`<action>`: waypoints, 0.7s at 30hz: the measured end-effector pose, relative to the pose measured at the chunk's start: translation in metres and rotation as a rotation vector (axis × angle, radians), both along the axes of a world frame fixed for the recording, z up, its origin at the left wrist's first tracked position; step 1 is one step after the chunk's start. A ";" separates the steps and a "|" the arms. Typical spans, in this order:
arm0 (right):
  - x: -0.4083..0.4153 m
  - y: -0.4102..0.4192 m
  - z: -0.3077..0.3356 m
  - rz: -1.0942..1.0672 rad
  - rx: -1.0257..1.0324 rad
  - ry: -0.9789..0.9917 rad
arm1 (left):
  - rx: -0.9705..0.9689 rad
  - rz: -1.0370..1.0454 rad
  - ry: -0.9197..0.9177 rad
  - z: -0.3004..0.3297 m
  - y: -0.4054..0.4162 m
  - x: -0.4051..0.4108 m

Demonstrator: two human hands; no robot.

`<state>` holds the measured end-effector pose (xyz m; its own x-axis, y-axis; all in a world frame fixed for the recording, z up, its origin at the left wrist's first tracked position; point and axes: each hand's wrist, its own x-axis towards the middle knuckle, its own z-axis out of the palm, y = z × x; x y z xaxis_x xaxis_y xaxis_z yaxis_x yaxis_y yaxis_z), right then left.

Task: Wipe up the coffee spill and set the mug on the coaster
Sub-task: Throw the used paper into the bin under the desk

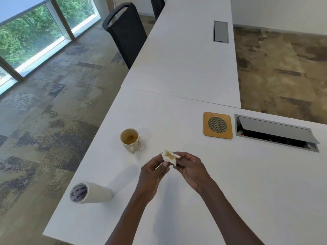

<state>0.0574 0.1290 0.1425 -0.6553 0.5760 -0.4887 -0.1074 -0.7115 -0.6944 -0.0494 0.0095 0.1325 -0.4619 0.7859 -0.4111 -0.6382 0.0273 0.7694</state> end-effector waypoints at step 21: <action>0.035 -0.022 0.037 0.205 0.880 -0.300 | -0.038 0.165 0.215 0.027 -0.020 0.047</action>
<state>0.0925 0.1074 0.1795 -0.7021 0.7052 -0.0988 0.2313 0.0946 -0.9683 -0.0021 -0.0101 0.1596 -0.6624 0.6785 -0.3176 -0.4584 -0.0317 0.8882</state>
